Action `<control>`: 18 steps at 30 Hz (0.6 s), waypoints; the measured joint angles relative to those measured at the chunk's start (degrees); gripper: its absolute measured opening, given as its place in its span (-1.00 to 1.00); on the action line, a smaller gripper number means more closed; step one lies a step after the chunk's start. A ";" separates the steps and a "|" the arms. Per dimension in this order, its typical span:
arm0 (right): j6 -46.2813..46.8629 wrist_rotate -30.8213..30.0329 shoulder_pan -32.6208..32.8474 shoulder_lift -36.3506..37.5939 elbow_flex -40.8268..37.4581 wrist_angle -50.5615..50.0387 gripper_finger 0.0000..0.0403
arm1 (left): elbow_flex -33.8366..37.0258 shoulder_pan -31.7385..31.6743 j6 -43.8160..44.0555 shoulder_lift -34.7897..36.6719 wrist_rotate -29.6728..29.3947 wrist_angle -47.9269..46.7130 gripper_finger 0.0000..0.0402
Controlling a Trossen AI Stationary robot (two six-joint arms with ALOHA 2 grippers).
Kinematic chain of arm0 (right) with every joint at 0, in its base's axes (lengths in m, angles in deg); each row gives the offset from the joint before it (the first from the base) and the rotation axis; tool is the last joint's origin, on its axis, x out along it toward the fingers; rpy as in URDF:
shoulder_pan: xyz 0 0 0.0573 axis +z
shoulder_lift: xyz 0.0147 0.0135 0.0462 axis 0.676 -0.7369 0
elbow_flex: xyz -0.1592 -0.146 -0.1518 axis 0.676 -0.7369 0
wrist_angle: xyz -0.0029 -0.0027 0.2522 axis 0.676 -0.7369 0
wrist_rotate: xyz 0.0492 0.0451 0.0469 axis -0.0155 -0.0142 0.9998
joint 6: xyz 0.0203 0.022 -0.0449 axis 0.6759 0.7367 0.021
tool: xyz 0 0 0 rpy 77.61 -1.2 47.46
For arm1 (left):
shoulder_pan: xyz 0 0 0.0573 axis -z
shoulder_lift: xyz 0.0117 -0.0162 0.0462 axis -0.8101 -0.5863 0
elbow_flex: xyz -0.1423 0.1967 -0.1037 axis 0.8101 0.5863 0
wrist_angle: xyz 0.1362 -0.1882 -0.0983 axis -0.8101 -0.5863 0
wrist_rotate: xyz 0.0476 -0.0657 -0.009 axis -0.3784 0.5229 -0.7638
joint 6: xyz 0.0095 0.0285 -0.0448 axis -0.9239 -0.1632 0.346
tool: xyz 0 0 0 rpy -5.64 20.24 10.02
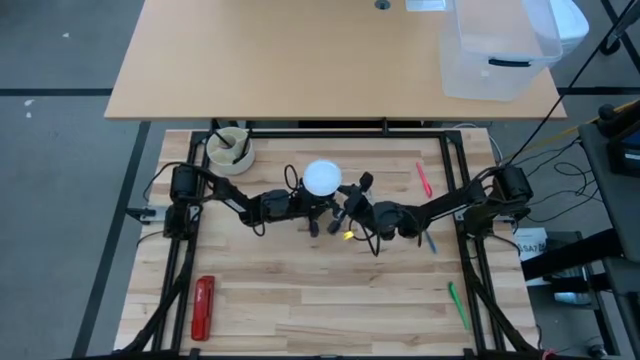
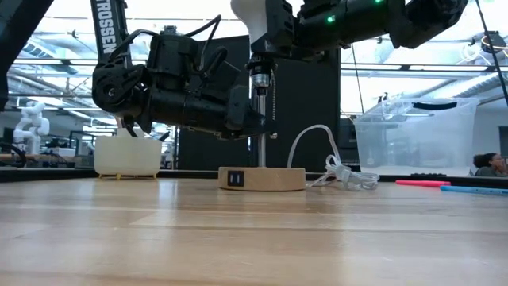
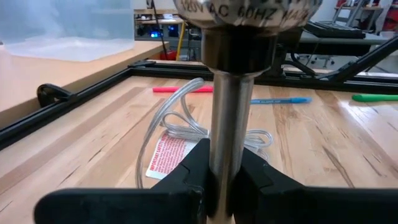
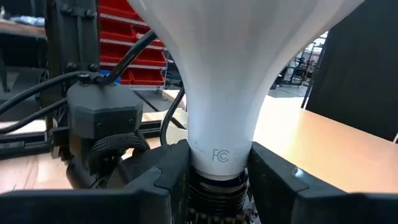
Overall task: Screw lightbulb
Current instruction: Remove the lightbulb from the desk lamp
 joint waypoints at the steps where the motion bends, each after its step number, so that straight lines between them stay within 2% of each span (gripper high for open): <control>1: -0.01 0.41 -0.17 0.46 0.00 -1.13 -0.37 | 0.00 -0.02 0.00 -0.02 0.73 -0.02 -0.79; 10: -0.24 7.88 -2.74 4.12 0.00 -9.40 -0.37 | 0.06 -0.13 -0.97 -0.04 4.39 -0.11 -0.79; 18: -1.11 17.80 -6.04 7.45 0.00 -16.17 -0.37 | 0.05 -0.17 -1.25 -0.07 6.77 -0.48 -0.80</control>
